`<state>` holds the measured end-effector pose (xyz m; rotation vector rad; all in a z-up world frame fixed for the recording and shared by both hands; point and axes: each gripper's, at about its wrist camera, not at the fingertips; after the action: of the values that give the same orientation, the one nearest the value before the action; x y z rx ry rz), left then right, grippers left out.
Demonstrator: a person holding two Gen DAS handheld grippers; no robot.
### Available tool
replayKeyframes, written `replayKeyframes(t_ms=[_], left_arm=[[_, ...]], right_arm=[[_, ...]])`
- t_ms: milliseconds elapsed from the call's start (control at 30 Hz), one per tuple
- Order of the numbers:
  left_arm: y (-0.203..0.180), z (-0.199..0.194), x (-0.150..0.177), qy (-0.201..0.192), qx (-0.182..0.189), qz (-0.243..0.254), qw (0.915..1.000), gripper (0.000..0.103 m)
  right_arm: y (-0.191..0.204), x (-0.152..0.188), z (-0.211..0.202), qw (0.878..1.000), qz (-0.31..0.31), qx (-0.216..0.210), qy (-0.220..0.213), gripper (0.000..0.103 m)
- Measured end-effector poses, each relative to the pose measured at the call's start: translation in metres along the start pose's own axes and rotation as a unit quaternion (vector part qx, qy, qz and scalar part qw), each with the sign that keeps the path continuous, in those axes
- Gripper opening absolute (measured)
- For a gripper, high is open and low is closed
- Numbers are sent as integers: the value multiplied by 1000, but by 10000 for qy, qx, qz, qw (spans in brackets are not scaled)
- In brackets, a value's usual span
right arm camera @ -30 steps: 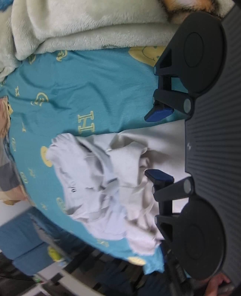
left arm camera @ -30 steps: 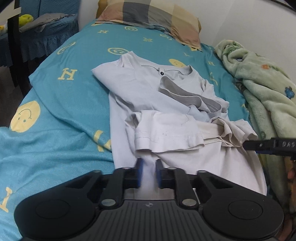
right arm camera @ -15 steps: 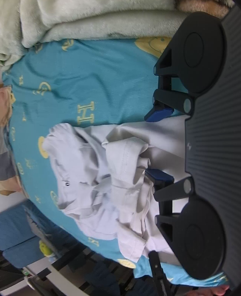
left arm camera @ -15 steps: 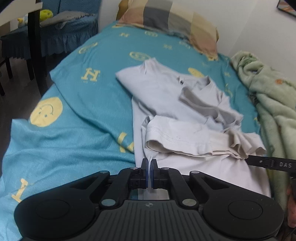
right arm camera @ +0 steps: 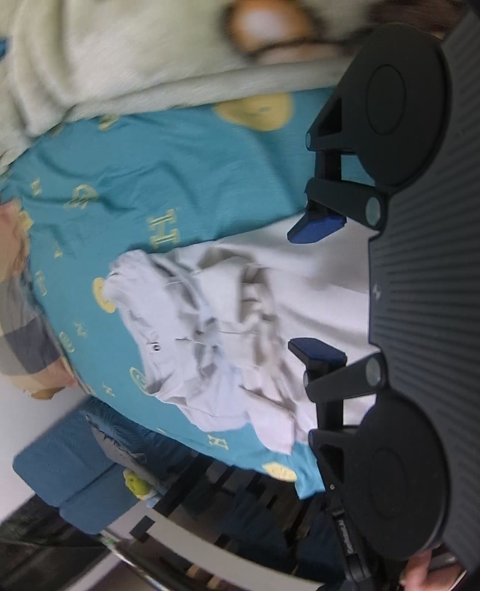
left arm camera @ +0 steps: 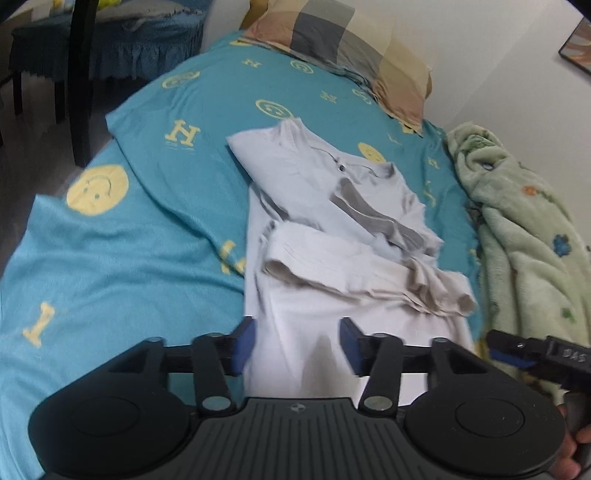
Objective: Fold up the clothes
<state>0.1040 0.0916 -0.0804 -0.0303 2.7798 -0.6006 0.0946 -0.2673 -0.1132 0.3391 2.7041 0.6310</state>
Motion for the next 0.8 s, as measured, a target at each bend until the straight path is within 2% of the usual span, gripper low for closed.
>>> replayKeyframes(t_ms=[67, 133, 200, 300, 400, 500, 600, 700, 800], left_arm=[[2, -9, 8, 259, 392, -286, 9985, 63], [4, -17, 17, 514, 776, -557, 9941, 74], [3, -19, 26, 747, 1033, -721, 9892, 82], [5, -13, 38, 1068, 1258, -1153, 9795, 82], [12, 3, 44, 1351, 1668, -1629, 9630, 84], [14, 27, 47, 1652, 1659, -2129, 9486, 84], [11, 49, 52, 1894, 1660, -2424, 9369, 84], [14, 66, 56, 1824, 1569, -2748, 9309, 83], [24, 76, 59, 1623, 1765, -3169, 9177, 82]], right_arm=[[-7, 9, -3, 9987, 360, -207, 278, 59], [-17, 19, 1, 9932, 837, -531, 608, 61], [-27, 29, 5, 9828, 1336, -862, 943, 61], [-36, 42, 13, 9668, 1898, -1181, 1240, 61], [-35, 52, 21, 9554, 2196, -1363, 1429, 61], [-32, 55, 34, 9481, 2331, -1426, 1626, 61], [-34, 56, 46, 9401, 2534, -1484, 1732, 61], [-39, 58, 56, 9307, 2818, -1571, 1724, 61], [-49, 57, 56, 9254, 3095, -1686, 1393, 61]])
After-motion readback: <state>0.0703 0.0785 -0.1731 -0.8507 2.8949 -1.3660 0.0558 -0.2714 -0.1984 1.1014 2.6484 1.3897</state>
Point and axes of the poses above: each gripper's, at about its wrist camera, not at the fingertips, and z roughly the way its jaws point, y to its left, x to its underside, and after that the axes turned 14 degrees about y, right-handed
